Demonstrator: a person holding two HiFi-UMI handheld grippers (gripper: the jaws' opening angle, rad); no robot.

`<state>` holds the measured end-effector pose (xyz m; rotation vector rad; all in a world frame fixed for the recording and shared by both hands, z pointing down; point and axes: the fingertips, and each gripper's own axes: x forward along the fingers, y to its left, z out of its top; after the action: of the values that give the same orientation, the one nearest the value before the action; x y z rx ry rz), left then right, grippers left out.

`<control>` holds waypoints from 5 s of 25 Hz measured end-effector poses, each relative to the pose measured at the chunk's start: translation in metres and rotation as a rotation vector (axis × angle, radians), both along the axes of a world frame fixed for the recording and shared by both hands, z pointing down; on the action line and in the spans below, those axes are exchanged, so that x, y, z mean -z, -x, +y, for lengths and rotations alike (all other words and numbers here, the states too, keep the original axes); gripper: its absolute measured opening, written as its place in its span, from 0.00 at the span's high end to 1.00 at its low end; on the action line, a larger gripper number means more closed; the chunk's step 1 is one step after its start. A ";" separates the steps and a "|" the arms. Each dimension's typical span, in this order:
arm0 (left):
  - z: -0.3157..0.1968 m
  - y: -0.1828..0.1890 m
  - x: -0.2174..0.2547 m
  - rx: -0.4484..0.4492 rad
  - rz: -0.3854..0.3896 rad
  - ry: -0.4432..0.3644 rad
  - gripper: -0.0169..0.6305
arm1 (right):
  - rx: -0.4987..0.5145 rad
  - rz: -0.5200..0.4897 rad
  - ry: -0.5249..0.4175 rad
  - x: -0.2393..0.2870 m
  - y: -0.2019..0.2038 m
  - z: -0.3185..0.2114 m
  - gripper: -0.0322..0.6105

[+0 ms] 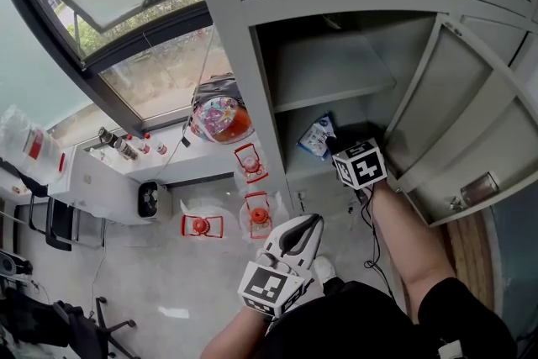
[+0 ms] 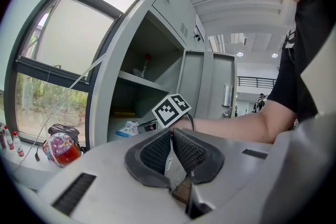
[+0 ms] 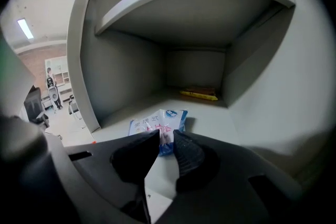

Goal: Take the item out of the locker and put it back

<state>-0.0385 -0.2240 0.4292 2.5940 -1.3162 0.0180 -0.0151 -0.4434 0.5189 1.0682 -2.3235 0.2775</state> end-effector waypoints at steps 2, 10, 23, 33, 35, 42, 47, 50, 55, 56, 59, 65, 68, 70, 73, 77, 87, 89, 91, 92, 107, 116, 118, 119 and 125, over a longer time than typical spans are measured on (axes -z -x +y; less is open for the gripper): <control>0.002 0.001 -0.001 0.003 -0.001 0.001 0.93 | -0.006 -0.012 0.001 0.001 0.000 0.002 0.75; 0.010 0.007 -0.001 0.020 -0.002 0.001 0.93 | -0.019 -0.055 -0.009 0.004 0.000 0.008 0.81; 0.032 0.009 -0.001 0.018 -0.004 0.004 0.93 | -0.061 -0.091 -0.047 0.016 -0.015 0.035 0.83; 0.056 0.009 0.003 -0.011 -0.006 -0.006 0.93 | -0.081 -0.140 -0.114 0.055 -0.023 0.076 0.83; 0.062 0.010 0.004 -0.014 -0.003 -0.006 0.93 | -0.082 -0.151 -0.128 0.063 -0.025 0.089 0.83; 0.095 0.008 0.014 -0.049 0.001 -0.024 0.93 | -0.088 -0.189 -0.174 0.091 -0.028 0.148 0.83; 0.122 0.009 0.015 -0.071 -0.001 -0.032 0.93 | -0.096 -0.211 -0.200 0.102 -0.030 0.195 0.83; 0.139 0.009 0.013 -0.086 0.003 -0.030 0.93 | -0.104 -0.215 -0.210 0.104 -0.032 0.222 0.83; 0.164 0.008 0.010 -0.111 0.011 -0.015 0.93 | -0.114 -0.225 -0.212 0.108 -0.035 0.264 0.83; 0.167 0.008 0.009 -0.115 0.012 -0.012 0.93 | -0.114 -0.227 -0.213 0.109 -0.036 0.271 0.83; 0.174 0.005 0.006 -0.122 0.014 -0.004 0.93 | -0.111 -0.231 -0.217 0.112 -0.037 0.287 0.83; 0.185 -0.014 0.001 -0.130 0.014 0.014 0.93 | -0.097 -0.242 -0.205 0.110 -0.051 0.311 0.83; 0.187 -0.027 0.002 -0.122 0.009 0.014 0.93 | -0.084 -0.252 -0.197 0.109 -0.061 0.320 0.83; 0.190 -0.037 0.003 -0.109 0.008 0.014 0.93 | -0.067 -0.256 -0.187 0.108 -0.068 0.328 0.83; 0.195 -0.052 0.006 -0.078 0.010 0.015 0.93 | -0.035 -0.263 -0.176 0.107 -0.080 0.339 0.83; 0.205 -0.074 0.006 -0.042 0.005 0.022 0.93 | 0.002 -0.276 -0.166 0.106 -0.099 0.352 0.83; 0.231 -0.120 0.005 0.021 0.000 0.026 0.93 | 0.067 -0.297 -0.158 0.106 -0.140 0.379 0.83; 0.235 -0.128 0.004 0.029 0.000 0.026 0.93 | 0.075 -0.299 -0.155 0.105 -0.147 0.384 0.83; 0.238 -0.135 0.004 0.034 0.001 0.027 0.93 | 0.081 -0.299 -0.153 0.104 -0.153 0.387 0.83; 0.239 -0.138 0.003 0.036 0.002 0.028 0.93 | 0.082 -0.300 -0.152 0.104 -0.156 0.388 0.83; 0.242 -0.152 0.000 0.042 0.004 0.032 0.93 | 0.087 -0.303 -0.138 0.097 -0.169 0.391 0.83; 0.236 -0.121 0.001 0.041 -0.001 0.031 0.93 | 0.079 -0.296 -0.137 0.097 -0.141 0.383 0.83; 0.234 -0.112 0.003 0.037 -0.002 0.027 0.93 | 0.077 -0.296 -0.138 0.098 -0.131 0.381 0.83; 0.233 -0.107 0.004 0.034 -0.002 0.025 0.93 | 0.075 -0.296 -0.138 0.099 -0.127 0.380 0.83; 0.229 -0.076 0.007 0.017 -0.003 0.014 0.93 | 0.058 -0.297 -0.146 0.102 -0.095 0.373 0.83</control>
<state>0.0375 0.0048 0.4219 2.5719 -1.3341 0.0279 0.0801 -0.0700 0.4167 1.0878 -2.6704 0.2624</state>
